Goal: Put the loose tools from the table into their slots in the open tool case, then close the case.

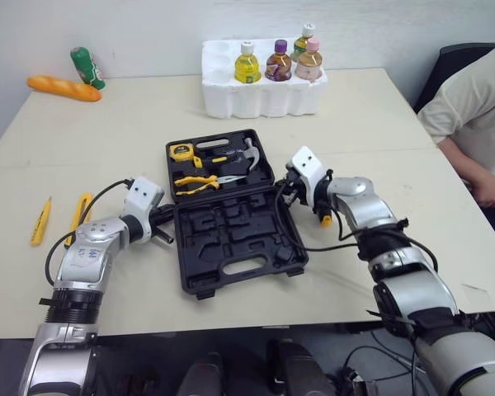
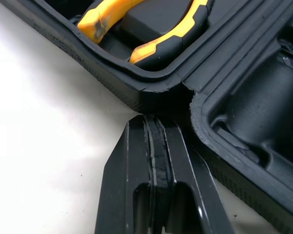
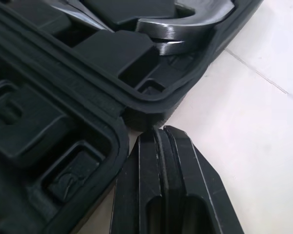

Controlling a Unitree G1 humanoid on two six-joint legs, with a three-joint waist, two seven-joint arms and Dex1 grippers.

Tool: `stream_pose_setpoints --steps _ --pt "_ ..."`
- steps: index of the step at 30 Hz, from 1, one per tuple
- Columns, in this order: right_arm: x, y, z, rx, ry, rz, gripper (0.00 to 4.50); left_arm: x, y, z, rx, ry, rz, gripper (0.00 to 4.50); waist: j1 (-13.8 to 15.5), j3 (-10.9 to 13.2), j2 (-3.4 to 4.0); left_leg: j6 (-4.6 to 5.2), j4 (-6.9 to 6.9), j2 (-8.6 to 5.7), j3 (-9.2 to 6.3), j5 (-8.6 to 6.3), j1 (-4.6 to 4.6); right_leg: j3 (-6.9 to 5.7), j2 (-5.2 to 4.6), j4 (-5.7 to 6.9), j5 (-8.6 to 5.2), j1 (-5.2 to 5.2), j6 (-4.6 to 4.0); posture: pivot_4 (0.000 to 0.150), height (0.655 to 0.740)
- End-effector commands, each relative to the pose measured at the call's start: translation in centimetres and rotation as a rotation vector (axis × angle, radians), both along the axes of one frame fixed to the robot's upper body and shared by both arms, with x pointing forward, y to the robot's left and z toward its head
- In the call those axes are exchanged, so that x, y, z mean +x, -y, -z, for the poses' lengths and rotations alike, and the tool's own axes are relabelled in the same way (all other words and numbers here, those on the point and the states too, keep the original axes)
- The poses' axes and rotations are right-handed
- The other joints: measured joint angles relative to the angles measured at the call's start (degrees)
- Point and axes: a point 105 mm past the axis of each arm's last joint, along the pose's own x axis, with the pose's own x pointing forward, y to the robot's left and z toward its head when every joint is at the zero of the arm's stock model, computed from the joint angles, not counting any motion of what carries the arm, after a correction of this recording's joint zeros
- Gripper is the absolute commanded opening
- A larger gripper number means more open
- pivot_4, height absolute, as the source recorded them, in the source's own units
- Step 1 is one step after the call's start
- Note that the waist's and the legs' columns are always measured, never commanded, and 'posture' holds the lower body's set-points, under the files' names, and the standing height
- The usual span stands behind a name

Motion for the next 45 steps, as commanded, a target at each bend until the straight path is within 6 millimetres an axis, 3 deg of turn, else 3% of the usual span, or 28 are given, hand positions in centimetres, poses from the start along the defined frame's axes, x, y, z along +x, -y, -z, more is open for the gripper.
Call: stream_pose_setpoints --steps 1,7,11,20,25,30,33,36,38,42,43,44,45 --pt "-3.7 -3.9 -1.2 0.072 0.020 -0.227 0.00 -1.3 5.0 -2.4 -0.032 0.103 0.248 0.01 0.0 0.0 0.00 0.01 -0.01 0.00 0.00 -0.01 0.00 0.00 0.00 -0.01 0.00 0.00 0.00 0.150 0.7367" --pt "-8.4 -2.6 1.2 0.092 -0.056 -0.231 0.00 -3.4 7.3 -1.5 -0.040 0.075 0.408 0.01 0.7 0.0 -0.07 0.06 0.03 0.00 -0.03 -0.05 -0.01 0.00 -0.01 -0.04 0.00 0.04 0.00 0.150 0.7367" --pt "-10.4 -2.0 1.7 0.103 -0.082 -0.198 0.00 -2.8 6.3 -0.6 -0.039 0.051 0.358 0.01 1.5 -0.1 -0.12 0.07 0.05 0.00 -0.02 -0.08 0.02 0.01 -0.01 -0.09 0.00 0.08 0.00 0.150 0.7367" --pt "-9.6 -0.5 2.0 0.074 -0.064 -0.057 0.00 -1.8 6.0 -0.6 -0.003 0.044 0.382 0.01 1.6 -0.1 -0.14 0.09 0.10 -0.02 -0.01 -0.08 0.07 0.03 -0.01 -0.15 0.00 0.14 0.00 0.150 0.7367" --pt "-9.6 0.2 1.1 0.075 -0.047 -0.042 0.00 -1.2 4.6 -0.7 0.012 0.041 0.353 0.01 1.6 -0.1 -0.15 0.09 0.11 -0.03 -0.01 -0.08 0.09 0.03 -0.02 -0.15 0.00 0.14 0.00 0.150 0.7367" --pt "-10.5 1.3 0.4 -0.073 0.058 -0.060 0.00 -1.8 3.3 -1.3 0.002 0.078 0.336 0.01 1.6 -0.1 -0.15 0.11 0.08 -0.03 -0.03 -0.09 0.04 0.01 -0.02 -0.11 0.00 0.12 0.00 0.150 0.7367" --pt "-11.4 1.7 -1.3 -0.034 0.080 -0.043 0.00 -2.4 1.2 -1.5 0.009 0.106 0.267 0.01 1.3 -0.1 -0.15 0.15 0.08 -0.03 -0.02 -0.11 -0.01 0.02 -0.02 -0.17 0.00 0.10 0.01 0.150 0.7367" --pt "-12.2 3.4 -2.5 -0.027 0.085 0.000 0.00 -4.0 -1.4 -2.1 -0.026 0.114 0.186 0.01 1.1 -0.1 -0.15 0.15 0.03 0.03 0.00 -0.12 0.00 0.05 0.01 -0.16 0.00 0.07 0.01 0.150 0.7367" --pt "-12.6 4.4 -2.8 -0.023 0.079 0.020 0.00 -5.0 -2.2 -2.4 -0.059 0.110 0.172 0.01 1.3 -0.1 -0.16 0.15 0.01 0.05 -0.01 -0.13 0.05 0.04 0.01 -0.23 0.00 0.09 0.01 0.150 0.7367" --pt "-14.2 7.6 -4.6 0.054 0.045 0.027 0.00 -9.1 -4.9 -4.0 -0.176 0.091 0.134 0.01 1.5 -0.1 -0.17 0.56 -0.01 0.05 -0.02 -0.38 0.11 0.05 -0.03 -0.42 0.00 0.18 0.00 0.150 0.7367" --pt "-14.7 8.4 -5.2 0.090 0.026 0.028 0.00 -10.1 -5.7 -4.5 -0.213 0.084 0.121 0.31 1.5 -0.1 -0.17 0.57 -0.03 0.05 -0.01 -0.38 0.11 0.05 -0.03 -0.46 0.00 0.20 0.00 0.150 0.7367" --pt "-15.1 9.3 -5.6 0.105 0.015 0.040 0.63 -11.0 -6.5 -4.9 -0.249 0.074 0.098 0.71 1.6 -0.1 -0.17 0.59 -0.03 0.05 -0.02 -0.39 0.10 0.05 -0.04 -0.51 0.00 0.20 0.00 0.150 0.7367" --pt "-15.3 10.6 -5.9 0.108 0.004 0.069 0.67 -11.9 -7.8 -5.0 -0.280 0.054 0.064 0.90 1.6 -0.1 -0.19 0.60 -0.03 0.05 -0.02 -0.40 0.13 0.05 -0.05 -0.52 0.00 0.24 0.00 0.150 0.7367"
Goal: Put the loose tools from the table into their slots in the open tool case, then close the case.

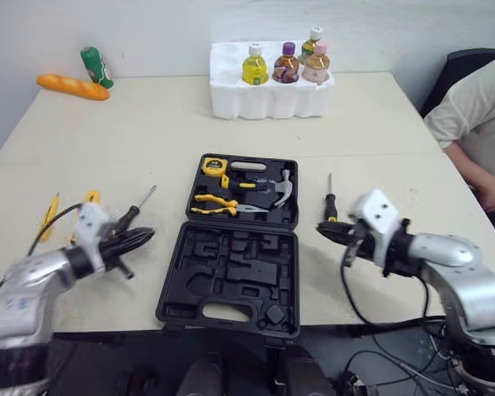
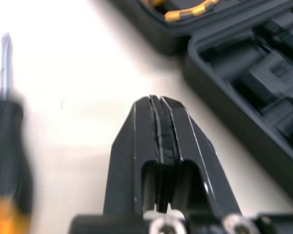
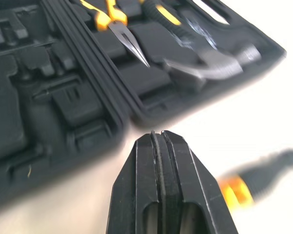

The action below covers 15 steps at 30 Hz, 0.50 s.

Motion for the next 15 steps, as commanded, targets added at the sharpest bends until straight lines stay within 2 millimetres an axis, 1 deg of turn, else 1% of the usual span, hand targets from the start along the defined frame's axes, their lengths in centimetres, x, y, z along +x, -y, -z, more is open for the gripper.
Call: stream_pose_setpoints --steps 1,2,3,4,5,7,8,11,13,14,15 --pt "-1.4 3.3 -2.7 0.044 0.018 0.034 1.11 -2.9 -3.3 -2.5 -0.100 0.010 -0.063 1.39 0.0 0.0 -0.02 0.01 0.02 0.00 0.00 -0.01 0.01 -0.01 0.00 0.00 0.00 0.02 0.00 0.150 0.7367" --pt "-1.5 4.7 -2.8 0.040 0.007 0.074 1.51 -3.5 -4.7 -2.5 -0.116 -0.004 -0.117 1.81 0.0 0.0 -0.02 0.04 -0.01 0.01 0.00 -0.02 0.06 -0.02 0.00 -0.03 0.00 0.06 0.00 0.150 0.7367" --pt "-1.6 5.8 -2.8 0.033 0.001 0.104 2.08 -3.9 -5.9 -2.4 -0.122 -0.010 -0.169 2.27 0.0 0.0 -0.01 0.05 -0.08 0.01 -0.01 -0.04 0.18 -0.02 -0.01 -0.08 -0.01 0.17 -0.02 0.150 0.7367" --pt "-1.8 7.1 -2.7 0.024 -0.008 0.137 2.54 -4.2 -7.6 -2.2 -0.124 -0.012 -0.246 2.72 0.0 0.0 -0.02 0.06 -0.18 0.01 -0.01 -0.04 0.29 -0.02 -0.01 -0.16 -0.02 0.27 -0.03 0.150 0.7367" --pt "-2.0 8.4 -2.5 0.012 -0.019 0.169 2.94 -4.7 -9.3 -1.9 -0.123 -0.015 -0.316 3.08 0.0 0.0 -0.02 0.07 -0.29 0.01 -0.01 -0.04 0.42 -0.02 -0.02 -0.22 -0.02 0.39 -0.03 0.150 0.7367" --pt "-2.5 11.8 -2.2 -0.029 -0.040 0.257 3.99 -6.0 -12.8 -1.4 -0.095 -0.022 -0.443 4.06 0.0 0.0 -0.02 0.11 -0.82 0.01 0.00 -0.02 1.07 -0.03 -0.03 -0.59 -0.03 1.03 -0.05 0.150 0.7367" --pt "-2.7 13.4 -2.1 -0.050 -0.047 0.300 4.46 -6.6 -13.9 -1.5 -0.075 -0.021 -0.482 4.48 0.0 0.0 -0.02 0.11 -0.91 0.03 0.00 -0.02 1.16 -0.04 -0.02 -0.64 -0.05 1.10 -0.08 0.150 0.7367" --pt "-3.1 17.2 -2.1 -0.084 -0.050 0.406 4.46 -8.0 -16.8 -1.9 -0.015 -0.018 -0.580 4.48 0.0 0.0 -0.02 0.13 -0.94 0.03 0.02 -0.03 1.10 -0.02 -0.05 -0.72 -0.05 1.05 -0.08 0.150 0.7367" --pt "-3.2 19.8 -2.4 -0.093 -0.032 0.489 4.46 -9.0 -19.6 -1.2 0.133 -0.081 -0.664 4.48 -0.1 0.0 -0.04 0.14 -0.94 0.03 0.05 -0.04 1.10 -0.01 -0.07 -0.72 -0.05 1.04 -0.08 0.150 0.7367" --pt "-3.2 20.6 -2.4 -0.098 -0.025 0.512 4.46 -9.3 -20.7 -0.9 0.187 -0.108 -0.690 4.48 -0.1 0.0 -0.04 0.14 -0.94 0.03 0.06 -0.04 1.13 -0.01 -0.09 -0.69 -0.05 1.04 -0.09 0.150 0.7367" --pt "-3.2 21.0 -2.4 -0.105 -0.019 0.521 4.46 -9.4 -21.3 -0.7 0.205 -0.121 -0.704 4.48 -0.1 0.0 -0.02 0.12 -0.95 0.03 0.06 -0.03 1.12 -0.02 -0.09 -0.69 -0.05 1.02 -0.10 0.150 0.7367"
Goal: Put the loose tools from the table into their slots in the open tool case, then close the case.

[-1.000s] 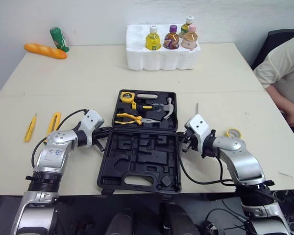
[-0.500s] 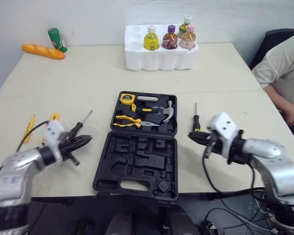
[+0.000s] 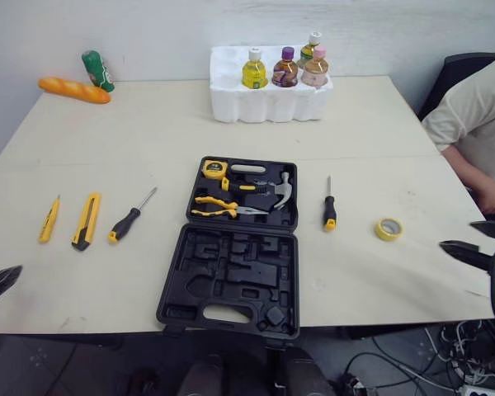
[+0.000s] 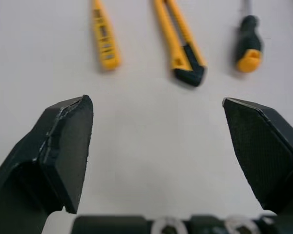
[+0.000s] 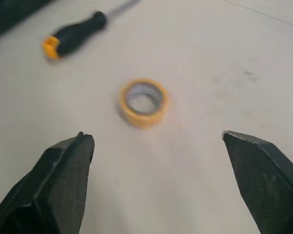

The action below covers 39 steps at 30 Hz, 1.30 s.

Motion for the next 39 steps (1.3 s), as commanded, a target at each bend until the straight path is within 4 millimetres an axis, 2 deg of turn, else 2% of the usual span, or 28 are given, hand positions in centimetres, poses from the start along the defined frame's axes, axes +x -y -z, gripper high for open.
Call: stream_pose_setpoints --steps 1,3,6,8,12,14,16,18,22,25,29,33,36,39 --pt "0.0 2.0 -1.4 -0.053 0.066 0.045 4.46 -0.7 -2.6 -0.2 0.110 -0.044 -0.063 4.48 -0.1 -0.1 0.12 0.00 -0.03 0.00 0.01 0.00 0.00 0.00 0.00 0.01 -0.01 -0.02 -0.03 0.150 0.7367" --pt "0.3 2.1 -1.4 -0.058 0.076 0.036 4.46 -0.1 -2.4 -0.2 0.106 -0.030 -0.031 4.48 -0.1 0.0 0.23 0.00 -0.13 0.00 0.09 0.00 0.02 0.02 -0.05 0.01 -0.03 -0.05 -0.04 0.150 0.7367" --pt "1.0 1.1 -1.9 -0.037 0.110 0.001 4.46 1.4 -0.5 -0.9 0.074 0.018 0.068 4.48 -0.2 0.0 0.25 -0.05 -0.25 0.07 0.18 0.04 -0.03 0.01 -0.09 0.04 -0.02 -0.14 -0.04 0.150 0.7367" --pt "1.5 -0.3 -2.2 -0.006 0.126 -0.046 4.46 2.5 1.1 -1.3 0.074 0.036 0.131 4.48 -0.3 0.0 0.24 -0.07 -0.28 0.07 0.19 0.05 -0.03 0.00 -0.09 0.05 -0.02 -0.17 -0.04 0.150 0.7367" --pt "2.5 -6.4 -3.4 0.099 0.182 -0.223 4.46 5.7 7.0 -0.9 0.106 0.009 0.281 4.48 -0.2 0.0 0.24 -0.08 -0.28 0.09 0.18 0.06 -0.04 0.00 -0.09 0.06 -0.02 -0.13 -0.03 0.150 0.7367" --pt "2.6 -9.4 -4.1 0.129 0.206 -0.311 4.46 6.6 8.3 -0.7 0.052 -0.021 0.255 4.48 -0.2 0.0 0.25 -0.10 -0.28 0.09 0.19 0.07 -0.05 0.01 -0.09 0.09 -0.01 -0.14 -0.01 0.150 0.7367" --pt "2.4 -12.6 -5.1 0.170 0.224 -0.411 4.46 8.0 9.8 -1.3 0.001 -0.008 0.245 4.48 -0.1 0.0 0.25 -0.12 -0.28 0.09 0.17 0.09 -0.11 -0.02 -0.07 0.12 0.00 -0.22 0.00 0.150 0.7367" --pt "1.9 -15.5 -6.0 0.213 0.225 -0.521 4.46 8.8 11.1 -1.8 -0.013 -0.025 0.264 4.48 -0.1 0.0 0.20 -0.14 -0.27 0.10 0.16 0.10 -0.13 -0.05 -0.03 0.13 0.00 -0.24 0.00 0.150 0.7367" --pt "0.2 -21.1 -7.3 0.216 0.218 -0.789 4.46 10.5 12.7 -1.1 0.012 -0.112 0.262 4.48 -0.1 0.0 0.19 -0.15 -0.24 0.10 0.15 0.11 -0.13 -0.06 -0.03 0.07 0.01 -0.21 0.03 0.150 0.7367" --pt "-0.6 -23.3 -7.7 0.216 0.211 -0.905 4.46 11.7 13.5 -0.6 0.031 -0.147 0.261 4.48 0.0 0.0 0.15 -0.15 -0.21 0.10 0.12 0.11 -0.14 -0.10 -0.03 0.07 0.02 -0.20 0.03 0.150 0.7367" --pt "-1.9 -25.8 -7.5 0.211 0.183 -1.060 4.46 13.3 15.5 0.0 0.096 -0.173 0.348 4.48 0.1 0.0 0.07 -0.16 -0.20 0.10 0.10 0.11 -0.18 -0.12 -0.03 0.03 0.02 -0.22 0.03 0.150 0.7367" --pt "-0.8 -27.5 -7.0 0.214 0.206 -1.066 4.46 14.9 16.1 1.1 0.156 -0.187 0.365 4.48 0.0 0.0 0.06 -0.16 -0.15 0.10 0.11 0.11 -0.23 -0.12 -0.04 0.01 0.02 -0.24 0.04 0.150 0.7367" --pt "0.0 -28.0 -6.6 0.204 0.222 -1.053 4.50 15.3 15.3 2.9 0.208 -0.262 0.327 3.67 0.0 0.0 0.04 -0.17 -0.07 0.10 0.11 0.11 -0.27 -0.12 -0.03 0.07 0.02 -0.29 0.04 0.150 0.7367" --pt "0.8 -28.1 -6.9 0.212 0.251 -1.025 4.50 15.3 15.9 3.4 0.129 -0.275 0.348 2.19 0.0 0.0 0.04 -0.18 -0.03 0.10 0.12 0.12 -0.26 -0.12 -0.03 0.13 0.02 -0.29 0.04 0.150 0.7367"
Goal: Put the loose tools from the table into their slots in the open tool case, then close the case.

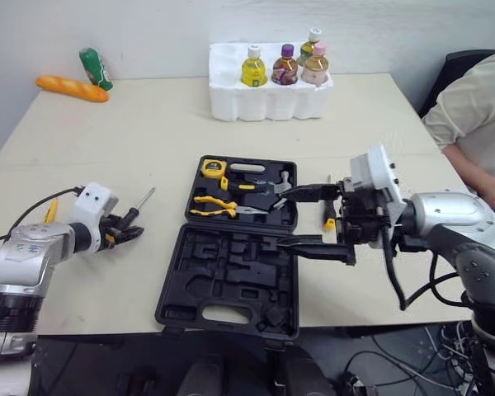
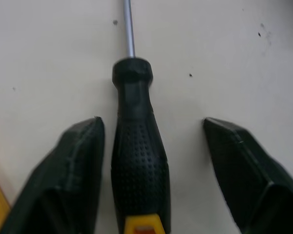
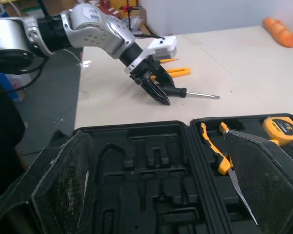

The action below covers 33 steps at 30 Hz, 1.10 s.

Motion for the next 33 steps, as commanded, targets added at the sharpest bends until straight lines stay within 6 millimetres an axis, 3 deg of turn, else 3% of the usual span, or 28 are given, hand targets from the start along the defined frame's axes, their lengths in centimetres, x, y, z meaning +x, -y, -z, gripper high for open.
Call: stream_pose_setpoints --steps 1,3,7,9,13,17,21,28,33 --pt "0.4 0.1 -1.1 0.019 0.068 0.024 4.50 -0.4 -0.5 1.3 -0.042 -0.060 -0.036 1.81 0.0 0.0 0.00 0.00 0.01 0.00 0.00 0.00 0.02 0.00 0.00 0.02 0.00 0.01 0.00 0.150 0.7367" --pt "0.5 0.2 -1.0 0.014 0.071 0.030 4.50 -0.4 -0.6 1.0 -0.014 -0.046 -0.019 1.04 0.0 0.0 0.00 -0.02 0.01 0.00 -0.02 0.01 0.03 -0.01 0.00 0.04 0.00 0.01 0.00 0.150 0.7367" --pt "0.3 1.0 -0.6 -0.005 0.071 0.050 4.50 -0.4 0.0 -2.9 0.061 0.093 0.090 1.04 -0.1 0.0 0.00 -0.03 0.00 0.00 -0.02 0.01 0.00 -0.01 0.00 0.01 0.00 -0.01 0.00 0.150 0.7367" --pt "0.3 1.6 -0.5 -0.006 0.063 0.071 4.50 -1.1 2.0 -5.2 0.070 0.128 0.230 1.04 0.0 0.1 -0.11 -0.02 0.01 0.00 -0.03 0.00 -0.09 -0.01 0.00 -0.01 0.00 -0.06 0.00 0.150 0.7367" --pt "0.0 2.9 0.7 -0.027 0.030 0.124 4.50 -2.3 5.7 -7.6 0.150 0.119 0.498 1.04 0.6 0.0 -0.23 -0.36 0.27 -0.01 -0.11 0.20 -0.77 -0.04 -0.02 0.00 0.04 -0.59 0.07 0.150 0.7367" --pt "-0.9 4.3 2.1 -0.053 -0.009 0.173 4.50 -2.7 8.6 -9.3 0.220 0.107 0.705 1.04 1.5 0.0 -0.21 -0.34 0.26 -0.04 -0.08 0.20 -0.80 -0.03 -0.03 -0.03 0.05 -0.60 0.07 0.150 0.7367" --pt "-1.7 6.2 3.7 -0.085 -0.061 0.267 4.50 -3.5 12.8 -8.9 0.246 0.036 0.956 1.04 1.5 0.0 -0.22 -0.33 0.27 -0.05 -0.06 0.20 -0.83 -0.02 0.02 0.01 0.05 -0.63 0.08 0.150 0.7367" --pt "-2.6 7.3 5.8 -0.128 -0.101 0.352 4.50 -1.8 16.1 -7.4 0.381 -0.010 1.135 1.04 1.3 0.1 -0.27 -0.20 0.37 -0.05 0.06 0.27 -0.77 0.12 0.21 0.36 0.07 -0.63 0.12 0.150 0.7367" --pt "-2.7 7.2 6.0 -0.111 -0.096 0.379 4.50 -0.5 17.7 -6.5 0.466 0.000 1.183 1.04 1.3 0.1 -0.28 -0.12 0.54 -0.05 0.07 0.27 -0.77 0.14 0.23 0.56 0.07 -0.64 0.12 0.150 0.7367"
